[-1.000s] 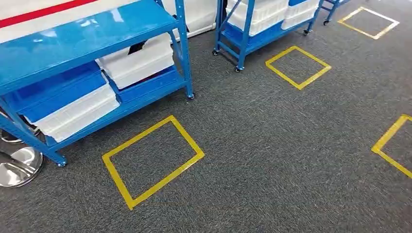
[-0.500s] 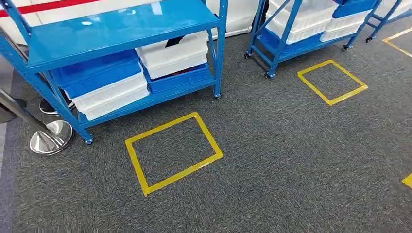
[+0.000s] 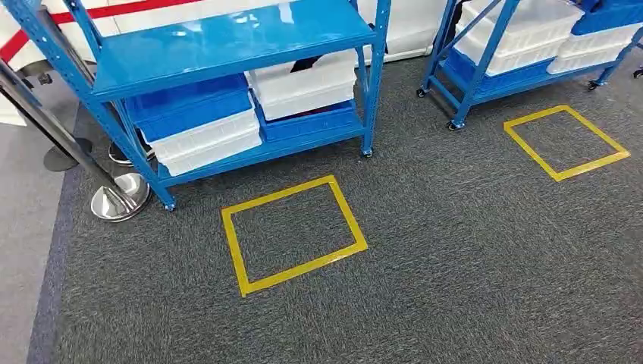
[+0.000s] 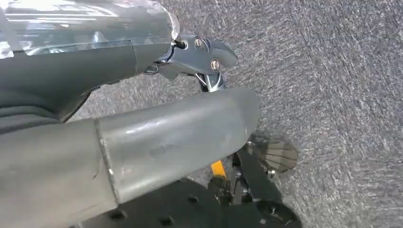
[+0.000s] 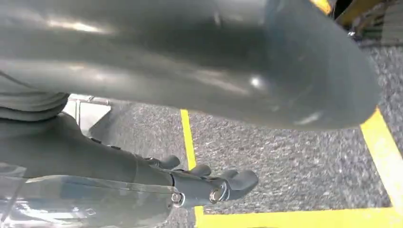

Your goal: Take the parts from the cabinet and place them on the table.

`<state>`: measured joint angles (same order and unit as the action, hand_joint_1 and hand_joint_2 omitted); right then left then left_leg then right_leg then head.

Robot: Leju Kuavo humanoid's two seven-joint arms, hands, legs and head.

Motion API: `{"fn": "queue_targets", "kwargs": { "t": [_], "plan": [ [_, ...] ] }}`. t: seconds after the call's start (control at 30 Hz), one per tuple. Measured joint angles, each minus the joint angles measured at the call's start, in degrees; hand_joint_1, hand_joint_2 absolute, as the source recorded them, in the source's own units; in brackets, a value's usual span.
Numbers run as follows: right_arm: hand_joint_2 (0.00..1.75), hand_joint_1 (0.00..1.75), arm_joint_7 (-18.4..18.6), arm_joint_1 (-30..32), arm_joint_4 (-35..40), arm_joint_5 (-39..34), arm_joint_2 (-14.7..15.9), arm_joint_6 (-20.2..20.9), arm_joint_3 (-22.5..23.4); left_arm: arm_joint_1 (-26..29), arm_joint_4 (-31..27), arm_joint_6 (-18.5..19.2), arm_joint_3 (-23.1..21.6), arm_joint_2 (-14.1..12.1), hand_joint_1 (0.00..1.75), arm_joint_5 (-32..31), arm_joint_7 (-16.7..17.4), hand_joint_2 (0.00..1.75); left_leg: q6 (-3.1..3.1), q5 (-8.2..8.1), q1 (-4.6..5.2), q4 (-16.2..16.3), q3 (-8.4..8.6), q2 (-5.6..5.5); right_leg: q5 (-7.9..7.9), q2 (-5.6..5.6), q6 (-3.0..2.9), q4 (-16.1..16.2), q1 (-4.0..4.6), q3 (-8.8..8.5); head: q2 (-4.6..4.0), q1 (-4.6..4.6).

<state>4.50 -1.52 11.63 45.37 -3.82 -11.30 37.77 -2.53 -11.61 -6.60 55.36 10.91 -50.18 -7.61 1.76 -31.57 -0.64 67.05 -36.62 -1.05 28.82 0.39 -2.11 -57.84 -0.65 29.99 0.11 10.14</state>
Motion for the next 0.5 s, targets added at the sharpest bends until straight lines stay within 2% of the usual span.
{"fn": "queue_targets", "kwargs": {
  "t": [0.03,0.07,0.1,0.13,0.17,0.2,0.23,0.27,0.33,0.37,0.4,0.43,0.47,0.5],
  "plan": [
    [0.0,0.0,-0.07,0.21,-0.02,-0.11,0.0,0.02,0.09,-0.05,0.02,0.0,0.0,0.0,0.0,0.0,0.0,0.0,0.1,-1.95,-0.01,4.48,-2.16,0.29,0.09,-0.38,-0.14,-0.02,0.19,-0.01,0.02,0.0],
    [0.0,0.0,-0.11,0.37,-0.02,-0.2,0.0,0.02,0.17,-0.01,0.02,0.0,0.0,0.0,0.0,0.0,0.0,0.0,0.11,-3.13,-0.01,8.4,-4.08,0.41,0.19,-0.7,-0.27,-0.04,0.4,-0.04,0.0,0.0],
    [0.0,0.0,-0.17,0.43,-0.02,-0.22,0.0,0.04,0.35,0.12,0.0,0.0,0.02,0.0,0.0,0.0,0.02,0.0,-0.04,-2.76,0.01,9.51,-4.74,0.47,0.32,-0.93,-0.36,-0.05,0.61,-0.18,0.02,0.0],
    [0.0,0.0,-0.22,0.43,-0.02,-0.22,0.0,0.07,0.48,0.19,0.02,0.0,0.02,0.0,0.0,0.0,0.07,0.0,-0.33,-1.11,0.08,7.65,-3.9,0.48,0.5,-1.07,-0.39,-0.05,0.83,-0.42,0.0,0.0],
    [0.0,0.0,-0.28,0.42,-0.02,-0.24,0.0,0.07,0.55,0.23,0.0,0.0,0.02,0.0,0.0,-0.02,0.07,0.0,-0.77,1.5,0.23,3.33,-1.75,0.5,0.73,-1.15,-0.36,-0.04,1.09,-0.82,0.02,0.0],
    [0.0,0.0,-0.35,0.41,-0.02,-0.22,0.0,0.07,0.57,0.21,0.0,0.0,0.02,0.0,0.0,-0.02,0.07,0.0,-1.45,4.19,0.54,-1.98,0.91,0.63,1.03,-1.34,-0.41,-0.04,1.26,-1.28,0.02,0.0],
    [0.0,0.0,-0.39,0.43,-0.02,-0.22,-0.04,0.07,0.59,0.2,0.0,0.0,0.02,-0.04,0.0,-0.02,0.07,0.0,-2.56,6.15,1.06,-7.12,3.42,1.05,1.36,-1.5,-0.42,0.04,1.29,-1.59,0.0,0.0],
    [0.0,0.0,-0.39,0.4,-0.18,-0.24,-0.39,0.13,0.63,0.1,0.02,0.0,0.02,-0.33,0.0,-0.02,0.07,0.0,-3.03,4.97,1.27,-8.22,4.02,1.63,1.65,-1.78,-0.09,-0.05,1.63,-1.74,0.02,-0.07],
    [0.0,0.0,-0.44,0.35,-0.17,-0.24,-0.31,0.2,0.87,-0.01,0.02,0.02,0.02,-0.33,0.0,-0.02,0.13,0.0,-3.1,5.13,1.69,-8.75,4.28,1.55,1.75,-1.95,0.53,0.17,1.12,-1.78,0.02,-0.02],
    [0.0,0.0,-0.48,0.29,-0.2,-0.24,-0.31,0.35,0.96,0.14,0.02,0.0,0.02,-0.33,0.0,0.0,0.33,0.0,-3.35,5.28,1.59,-9.5,4.36,1.39,0.94,-2.12,0.95,-0.7,1.01,-2.09,0.02,-0.04],
    [0.0,0.0,-0.57,0.15,-0.2,-0.24,-0.31,0.42,0.98,0.3,0.02,0.0,0.04,-0.35,0.0,0.0,0.44,0.0,-3.51,5.42,1.36,-10.15,5.28,1.1,0.78,-2.13,1.2,-0.78,1.01,-2.31,0.0,-0.02],
    [0.0,0.0,-0.59,0.13,-0.2,-0.24,-0.13,0.42,1.01,0.34,0.02,0.0,0.07,-0.28,0.0,0.02,0.53,0.0,-3.6,5.55,1.04,-11.01,6.29,1.15,1.51,-1.75,1.48,-1.63,0.82,-2.18,0.02,-0.07],
    [0.0,0.0,-0.81,0.17,-0.2,-0.22,-0.11,0.48,1.07,0.21,0.02,-0.04,0.09,-0.28,0.0,0.02,0.59,0.0,-3.74,5.56,0.98,-11.23,6.64,1.07,2.85,-1.04,1.8,-3.48,0.8,-1.26,0.02,-0.04],
    [0.0,0.0,-1.05,0.18,-0.22,-0.22,-0.11,0.55,1.09,0.03,0.02,-0.2,0.11,-0.28,0.0,0.07,0.63,0.0,-3.81,5.52,0.91,-11.22,6.65,0.99,5.09,-0.67,2.17,-7.49,0.56,1.21,0.02,-0.07]
  ]
}}
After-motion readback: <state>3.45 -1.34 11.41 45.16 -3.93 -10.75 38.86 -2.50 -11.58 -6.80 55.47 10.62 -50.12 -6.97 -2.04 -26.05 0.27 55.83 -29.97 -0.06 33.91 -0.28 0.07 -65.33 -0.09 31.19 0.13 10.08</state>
